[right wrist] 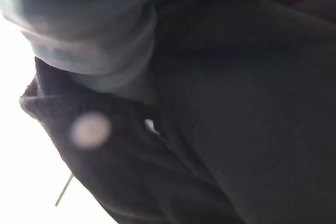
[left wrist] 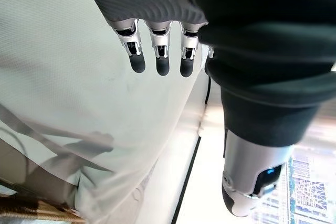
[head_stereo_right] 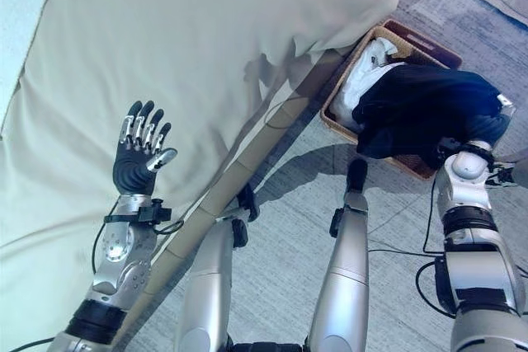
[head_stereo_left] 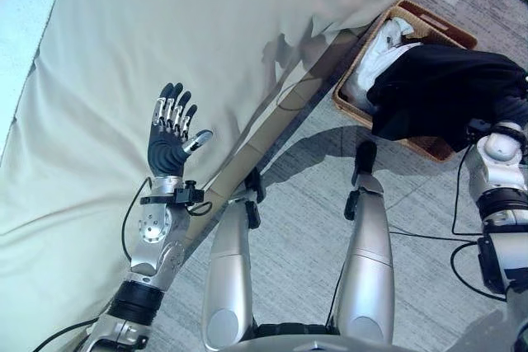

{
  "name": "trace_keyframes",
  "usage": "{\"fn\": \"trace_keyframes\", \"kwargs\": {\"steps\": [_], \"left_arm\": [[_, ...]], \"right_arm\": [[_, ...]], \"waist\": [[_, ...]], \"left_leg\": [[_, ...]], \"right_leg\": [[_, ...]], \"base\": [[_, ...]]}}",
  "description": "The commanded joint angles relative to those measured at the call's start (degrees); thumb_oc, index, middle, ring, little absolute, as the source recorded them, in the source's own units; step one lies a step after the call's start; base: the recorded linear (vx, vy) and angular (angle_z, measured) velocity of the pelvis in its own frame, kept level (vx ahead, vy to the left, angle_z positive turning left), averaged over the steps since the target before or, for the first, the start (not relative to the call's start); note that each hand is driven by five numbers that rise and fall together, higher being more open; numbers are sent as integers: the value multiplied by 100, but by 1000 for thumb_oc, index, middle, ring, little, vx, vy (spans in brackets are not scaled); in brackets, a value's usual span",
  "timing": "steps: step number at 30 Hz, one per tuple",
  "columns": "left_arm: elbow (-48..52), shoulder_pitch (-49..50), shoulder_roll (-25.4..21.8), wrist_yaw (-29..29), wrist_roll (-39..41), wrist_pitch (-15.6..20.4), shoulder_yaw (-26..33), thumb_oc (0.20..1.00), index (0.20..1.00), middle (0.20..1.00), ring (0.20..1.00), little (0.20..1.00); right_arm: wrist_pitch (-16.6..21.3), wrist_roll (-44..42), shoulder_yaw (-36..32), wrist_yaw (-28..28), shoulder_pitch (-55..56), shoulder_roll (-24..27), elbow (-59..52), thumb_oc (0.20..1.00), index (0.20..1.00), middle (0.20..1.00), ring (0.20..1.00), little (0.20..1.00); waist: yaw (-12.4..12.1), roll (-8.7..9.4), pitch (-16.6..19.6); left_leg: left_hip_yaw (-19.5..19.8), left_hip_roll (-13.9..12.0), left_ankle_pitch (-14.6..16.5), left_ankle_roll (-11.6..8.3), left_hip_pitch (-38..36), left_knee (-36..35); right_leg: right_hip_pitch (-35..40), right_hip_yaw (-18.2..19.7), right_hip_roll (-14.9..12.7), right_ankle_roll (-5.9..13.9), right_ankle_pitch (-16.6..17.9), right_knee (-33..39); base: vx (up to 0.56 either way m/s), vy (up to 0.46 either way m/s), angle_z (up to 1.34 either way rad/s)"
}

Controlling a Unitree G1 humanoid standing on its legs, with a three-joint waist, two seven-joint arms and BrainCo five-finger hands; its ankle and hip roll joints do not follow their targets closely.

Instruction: Pick up clothes into the bucket

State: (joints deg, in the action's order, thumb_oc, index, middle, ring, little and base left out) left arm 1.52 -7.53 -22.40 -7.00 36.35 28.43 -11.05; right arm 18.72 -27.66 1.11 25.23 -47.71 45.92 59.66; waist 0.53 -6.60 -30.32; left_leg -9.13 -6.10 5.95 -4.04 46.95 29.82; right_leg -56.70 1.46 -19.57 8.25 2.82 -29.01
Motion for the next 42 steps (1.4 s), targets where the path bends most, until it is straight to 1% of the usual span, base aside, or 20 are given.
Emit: {"fn": "trace_keyframes", "kwargs": {"steps": [1,6,10,12,15,16,17,18,19,21,22,23,24,26,29,35,41,42], "left_arm": [[444,218,64,64,196,328,87,1000,1000,1000,1000,1000],[476,222,33,1,153,324,24,1000,1000,1000,1000,1000],[494,213,33,-16,165,348,24,1000,1000,1000,1000,1000],[471,186,19,-32,170,374,36,1000,1000,1000,1000,1000],[452,169,-1,-27,161,398,47,1000,1000,1000,1000,1000],[451,171,6,-27,161,398,54,1000,1000,1000,1000,1000],[469,170,-8,-27,131,414,32,1000,1000,1000,1000,1000],[470,171,0,-28,129,414,42,1000,1000,1000,1000,1000],[490,149,-5,-62,119,424,19,1000,1000,1000,1000,1000],[487,99,-30,-124,70,429,1,1000,1000,1000,1000,1000],[533,49,-56,-180,41,432,18,1000,1000,1000,1000,1000],[536,49,-50,-183,39,430,27,1000,1000,1000,1000,1000],[559,46,-42,-234,56,413,81,1000,1000,1000,1000,1000],[561,34,-36,-245,54,406,89,1000,1000,1000,1000,1000],[553,-21,-26,-268,20,380,99,1000,1000,1000,1000,1000],[594,-34,1,-263,-2,377,167,1000,1000,1000,1000,1000],[573,-51,21,-309,16,344,196,1000,1000,1000,1000,1000],[570,-58,24,-329,2,340,211,1000,1000,1000,1000,1000]], "right_arm": [[154,-32,191,118,-247,541,108,200,200,200,200,200],[169,1,309,237,-469,783,181,200,200,200,200,200],[227,-17,313,280,-455,776,87,200,200,200,200,200],[234,188,434,316,-405,673,-74,200,200,200,200,200],[-2,1041,958,368,-477,649,-211,200,200,200,200,200],[-9,1052,972,378,-490,644,-212,200,200,200,200,200],[-237,1694,1471,364,-709,613,-181,200,200,200,200,200],[-240,1698,1492,369,-733,608,-174,200,200,200,200,200],[-400,2033,1737,404,-924,536,-65,200,200,200,200,200],[-590,2382,2038,436,-1232,393,188,200,200,200,200,200],[-770,2716,2288,474,-1502,292,436,200,200,200,200,200],[-769,2717,2305,475,-1524,286,448,200,200,200,200,200],[-921,2936,2424,446,-1655,210,587,200,200,200,200,200],[-994,3047,2499,416,-1727,159,719,200,200,200,200,200],[-1140,3370,2816,240,-1972,148,993,200,200,200,200,200],[-1118,3619,3033,172,-2044,116,868,200,200,200,200,200],[-1294,3631,3092,147,-2365,78,1266,200,200,200,200,200],[-1312,3630,3100,133,-2401,79,1345,429,429,429,429,429]], "waist": [[119,-155,229],[147,-152,195],[160,-150,199],[155,-146,200],[147,-144,194],[155,-146,193],[142,-146,186],[153,-149,184],[137,-152,173],[133,-174,159],[124,-191,148],[134,-192,143],[127,-195,136],[123,-194,132],[111,-194,129],[119,-175,133],[89,-185,139],[86,-189,141]], "left_leg": [[510,68,396,-59,247,424],[468,84,412,-56,302,436],[466,92,419,-52,332,451],[456,100,422,-49,329,440],[425,94,422,-47,347,461],[423,94,423,-47,349,463],[407,93,431,-43,384,518],[406,92,434,-43,388,523],[407,89,432,-43,408,554],[391,88,439,-45,441,598],[374,92,435,-45,461,615],[373,92,435,-45,463,617],[360,87,425,-48,452,605],[357,81,422,-50,446,596],[352,86,412,-53,463,588],[372,78,374,-60,488,539],[360,75,339,-65,481,485],[362,78,334,-68,476,475]], "right_leg": [[-70,137,49,145,-372,-464],[-206,212,81,133,-392,-536],[-259,237,84,125,-405,-579],[-271,246,105,111,-425,-583],[-331,286,112,94,-427,-625],[-334,288,113,94,-428,-628],[-373,315,124,77,-426,-665],[-378,317,125,77,-428,-669],[-412,329,118,69,-430,-712],[-449,355,136,57,-440,-754],[-485,375,144,45,-448,-798],[-488,377,144,45,-449,-801],[-509,383,149,32,-453,-824],[-506,384,152,31,-451,-815],[-537,387,155,28,-448,-828],[-591,396,163,25,-438,-827],[-592,374,150,26,-430,-822],[-585,371,149,27,-426,-815]], "base": [[12,-3,4],[5,1,2],[0,0,0],[0,0,0],[0,0,0],[0,0,0],[-15,-5,-3],[-27,-20,-6],[-19,-17,-6],[-14,-7,-2],[0,0,0],[-24,1,-3],[0,0,0],[0,0,0],[0,0,0],[-1,-3,-1],[0,0,0],[0,0,0]]}}
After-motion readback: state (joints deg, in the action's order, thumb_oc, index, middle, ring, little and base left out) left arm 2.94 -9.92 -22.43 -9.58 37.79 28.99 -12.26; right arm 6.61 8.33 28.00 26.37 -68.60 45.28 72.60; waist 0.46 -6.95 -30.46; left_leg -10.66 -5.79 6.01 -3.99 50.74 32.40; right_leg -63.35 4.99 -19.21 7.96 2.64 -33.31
